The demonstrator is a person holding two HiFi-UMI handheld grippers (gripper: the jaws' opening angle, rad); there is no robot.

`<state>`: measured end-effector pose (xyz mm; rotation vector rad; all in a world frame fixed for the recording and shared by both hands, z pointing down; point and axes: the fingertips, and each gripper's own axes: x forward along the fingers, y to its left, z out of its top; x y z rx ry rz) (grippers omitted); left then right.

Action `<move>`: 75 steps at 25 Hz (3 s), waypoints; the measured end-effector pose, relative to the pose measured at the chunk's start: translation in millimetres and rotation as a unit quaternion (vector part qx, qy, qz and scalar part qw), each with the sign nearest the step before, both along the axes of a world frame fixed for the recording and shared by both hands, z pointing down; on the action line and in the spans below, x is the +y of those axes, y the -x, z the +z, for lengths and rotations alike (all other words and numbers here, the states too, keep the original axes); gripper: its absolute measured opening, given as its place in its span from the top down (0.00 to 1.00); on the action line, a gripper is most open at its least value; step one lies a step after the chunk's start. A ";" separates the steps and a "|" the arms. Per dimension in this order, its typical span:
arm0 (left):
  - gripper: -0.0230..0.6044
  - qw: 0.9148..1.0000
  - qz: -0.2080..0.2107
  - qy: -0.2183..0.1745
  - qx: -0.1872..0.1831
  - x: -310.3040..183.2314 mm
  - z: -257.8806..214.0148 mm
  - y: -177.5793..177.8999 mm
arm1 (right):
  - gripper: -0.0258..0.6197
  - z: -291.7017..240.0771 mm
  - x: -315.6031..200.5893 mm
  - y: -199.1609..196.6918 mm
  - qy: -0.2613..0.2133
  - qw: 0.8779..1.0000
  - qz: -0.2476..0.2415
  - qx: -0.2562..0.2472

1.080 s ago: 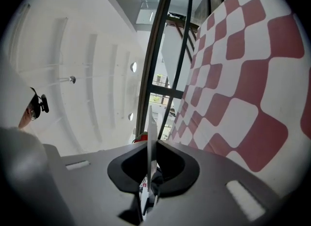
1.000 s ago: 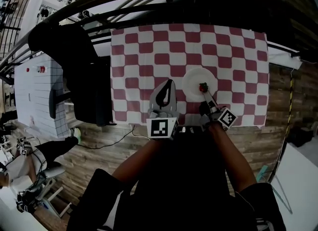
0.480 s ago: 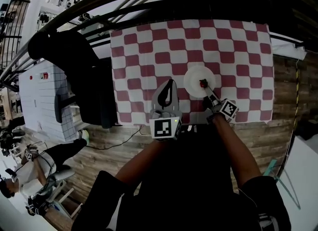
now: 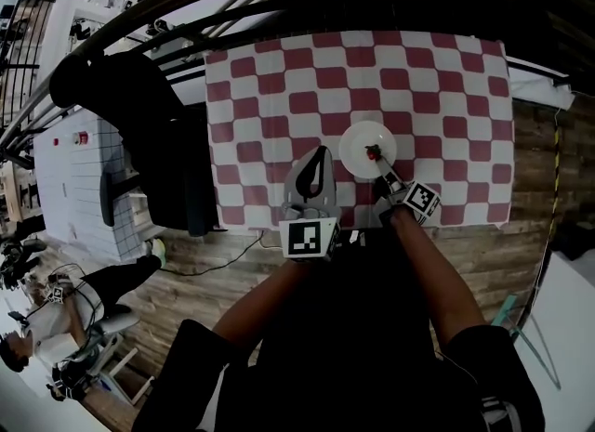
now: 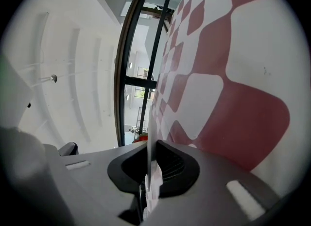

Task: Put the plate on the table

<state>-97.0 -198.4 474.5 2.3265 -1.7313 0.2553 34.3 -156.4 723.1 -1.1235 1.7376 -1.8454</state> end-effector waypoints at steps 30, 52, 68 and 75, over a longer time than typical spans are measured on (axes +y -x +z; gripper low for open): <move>0.95 1.000 0.003 0.008 0.009 26.7 6.8 2.7 | 0.93 23.2 0.1 8.5 0.054 0.998 0.037 0.012; 0.95 0.999 0.024 -0.016 0.031 38.3 -12.1 -3.6 | 0.68 10.5 38.5 -13.3 0.090 0.959 -0.078 0.259; 0.95 0.995 0.087 -0.002 0.049 62.3 -14.8 -35.4 | 0.75 -111.0 32.1 5.0 -0.064 0.951 -0.069 0.295; 0.95 0.993 0.104 -0.019 0.050 67.6 -24.5 -49.0 | 0.96 -183.1 21.2 -3.9 -0.181 0.910 -0.035 0.372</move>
